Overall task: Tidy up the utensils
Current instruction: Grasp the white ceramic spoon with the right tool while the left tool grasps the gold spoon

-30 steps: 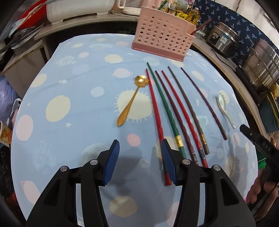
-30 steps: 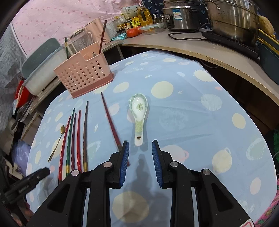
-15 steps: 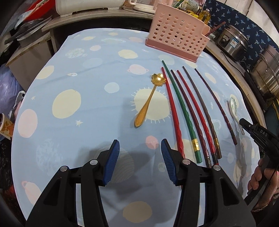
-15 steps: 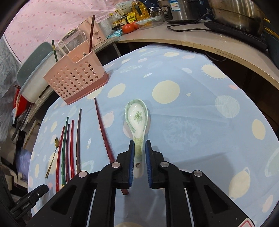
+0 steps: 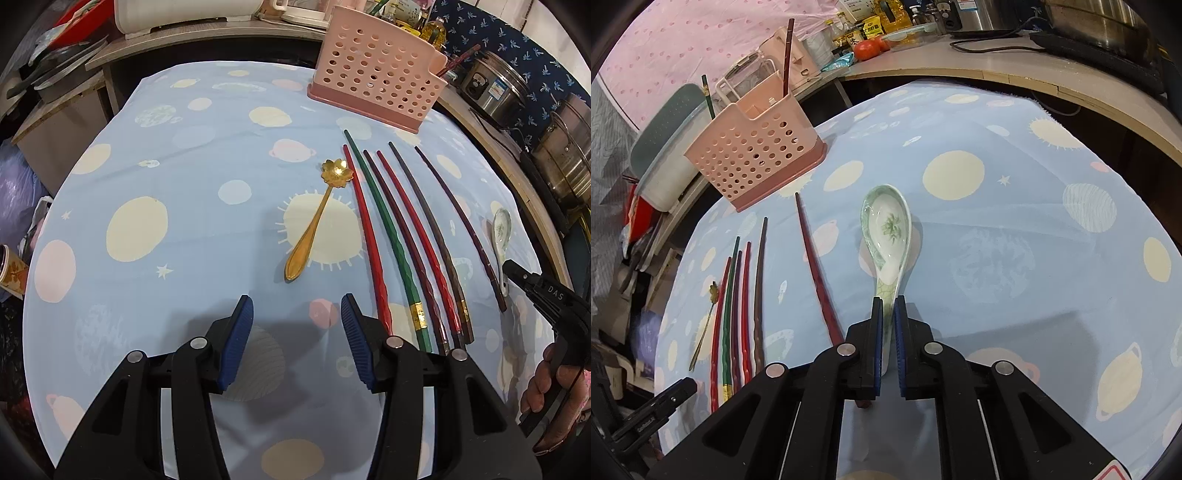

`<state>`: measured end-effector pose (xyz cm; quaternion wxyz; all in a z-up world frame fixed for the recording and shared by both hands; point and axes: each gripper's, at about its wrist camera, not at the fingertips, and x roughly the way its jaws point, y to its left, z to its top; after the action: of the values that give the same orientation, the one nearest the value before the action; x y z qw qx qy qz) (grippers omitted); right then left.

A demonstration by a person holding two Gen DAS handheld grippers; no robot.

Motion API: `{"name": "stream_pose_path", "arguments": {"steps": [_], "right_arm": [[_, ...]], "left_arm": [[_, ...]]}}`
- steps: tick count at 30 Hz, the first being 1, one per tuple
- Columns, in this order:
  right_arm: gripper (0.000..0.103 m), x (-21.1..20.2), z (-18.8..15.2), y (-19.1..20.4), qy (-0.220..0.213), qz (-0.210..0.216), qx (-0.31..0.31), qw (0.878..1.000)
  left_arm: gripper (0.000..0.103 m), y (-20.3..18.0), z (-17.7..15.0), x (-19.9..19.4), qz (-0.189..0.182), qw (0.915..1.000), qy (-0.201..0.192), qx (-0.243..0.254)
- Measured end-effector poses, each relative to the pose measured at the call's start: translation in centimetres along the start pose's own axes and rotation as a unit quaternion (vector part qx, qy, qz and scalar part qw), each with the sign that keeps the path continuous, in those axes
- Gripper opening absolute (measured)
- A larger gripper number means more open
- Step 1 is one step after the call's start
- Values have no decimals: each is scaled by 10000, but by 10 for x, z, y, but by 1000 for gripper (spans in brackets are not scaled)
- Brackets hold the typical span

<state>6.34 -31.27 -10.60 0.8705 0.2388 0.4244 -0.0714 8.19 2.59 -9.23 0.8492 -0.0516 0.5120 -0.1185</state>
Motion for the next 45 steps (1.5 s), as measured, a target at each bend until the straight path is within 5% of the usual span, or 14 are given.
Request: {"name": "stream_pose_path", "arguments": {"steps": [27, 35, 45], "right_arm": [[9, 2, -11, 8, -22, -170, -271, 9995], [9, 2, -12, 9, -21, -185, -280, 9994], [9, -4, -15, 10, -50, -171, -251, 9995]], "left_arm": [[46, 9, 22, 13, -212, 9996, -53, -188], [15, 9, 29, 21, -391, 9991, -2, -151], [10, 7, 24, 17, -429, 9991, 22, -54]]}}
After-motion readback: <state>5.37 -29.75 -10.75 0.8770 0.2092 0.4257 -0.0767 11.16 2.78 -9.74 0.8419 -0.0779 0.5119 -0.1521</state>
